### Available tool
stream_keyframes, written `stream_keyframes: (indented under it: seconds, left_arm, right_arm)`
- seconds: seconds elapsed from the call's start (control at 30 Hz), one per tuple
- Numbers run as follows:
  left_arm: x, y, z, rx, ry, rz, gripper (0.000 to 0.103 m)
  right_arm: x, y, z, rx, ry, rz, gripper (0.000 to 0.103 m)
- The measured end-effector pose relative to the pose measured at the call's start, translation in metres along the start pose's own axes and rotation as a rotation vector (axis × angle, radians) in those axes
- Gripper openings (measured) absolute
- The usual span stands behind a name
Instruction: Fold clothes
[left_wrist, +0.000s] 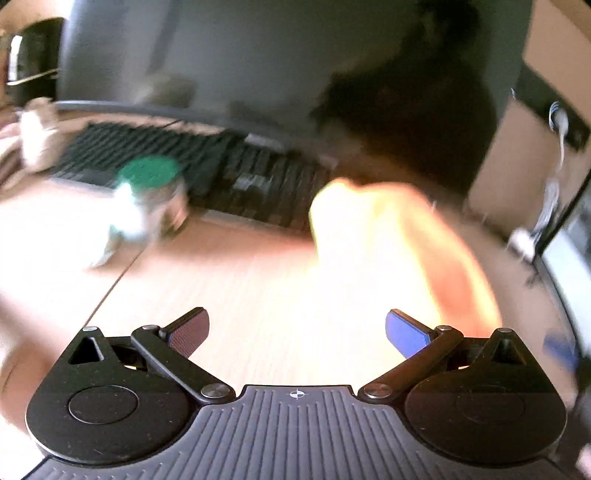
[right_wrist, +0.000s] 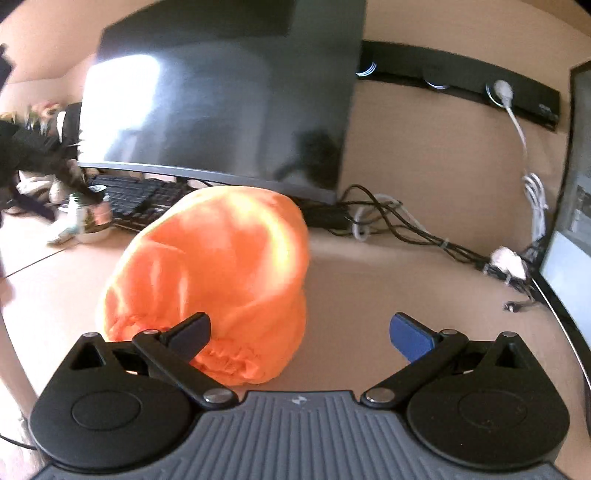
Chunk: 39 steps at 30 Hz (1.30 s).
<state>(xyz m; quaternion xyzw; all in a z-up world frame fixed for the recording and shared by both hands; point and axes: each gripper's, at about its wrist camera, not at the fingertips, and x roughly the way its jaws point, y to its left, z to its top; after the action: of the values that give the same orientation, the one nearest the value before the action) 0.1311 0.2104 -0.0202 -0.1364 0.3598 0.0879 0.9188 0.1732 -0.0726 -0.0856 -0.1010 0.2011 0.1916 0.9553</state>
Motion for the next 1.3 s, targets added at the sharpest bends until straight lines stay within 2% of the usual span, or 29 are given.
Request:
stream_keyframes:
  seconds: [0.03, 0.13, 0.23, 0.33, 0.47, 0.63, 0.7, 0.87, 0.97, 1.03, 1.17, 1.3]
  left_arm:
    - [-0.009, -0.003, -0.013, -0.007, 0.008, 0.014, 0.103]
    - [-0.033, -0.019, -0.047, -0.045, 0.025, 0.056, 0.103]
    - [-0.057, -0.037, -0.077, -0.05, 0.023, 0.145, 0.103]
    - [-0.085, -0.054, -0.104, -0.016, -0.012, 0.201, 0.103]
    - [-0.11, -0.085, -0.133, 0.005, -0.141, 0.202, 0.103]
    - [-0.11, -0.124, -0.151, -0.016, -0.261, 0.161, 0.103]
    - [-0.111, -0.138, -0.152, -0.008, -0.274, 0.131, 0.103]
    - [-0.115, -0.163, -0.155, 0.018, -0.256, 0.077, 0.103]
    - [-0.114, -0.172, -0.158, 0.049, -0.229, 0.116, 0.103]
    - [-0.12, -0.175, -0.158, 0.078, -0.238, 0.15, 0.103]
    - [-0.133, -0.171, -0.158, 0.096, -0.274, 0.186, 0.103]
    - [-0.134, -0.161, -0.162, 0.084, -0.238, 0.212, 0.103]
  right_arm:
    - [0.0, -0.001, 0.0, -0.023, -0.005, 0.006, 0.103]
    - [0.036, 0.015, 0.003, -0.18, 0.149, 0.065, 0.103]
    - [0.055, 0.023, 0.005, -0.225, 0.092, 0.131, 0.103]
    - [0.047, 0.011, 0.012, -0.188, 0.079, 0.078, 0.103]
    - [-0.013, -0.028, 0.015, -0.019, 0.083, 0.161, 0.103]
    - [-0.092, -0.054, 0.006, 0.031, 0.042, 0.247, 0.103]
    - [-0.116, -0.058, 0.0, 0.036, 0.028, 0.236, 0.103]
    - [-0.151, -0.066, -0.029, 0.101, 0.096, 0.147, 0.103]
    - [-0.16, -0.079, -0.04, 0.141, 0.083, 0.085, 0.103]
    - [-0.165, -0.086, -0.039, 0.148, 0.051, 0.058, 0.103]
    - [-0.167, -0.089, -0.036, 0.182, 0.006, 0.087, 0.103]
    - [-0.159, -0.076, -0.033, 0.174, 0.023, 0.123, 0.103]
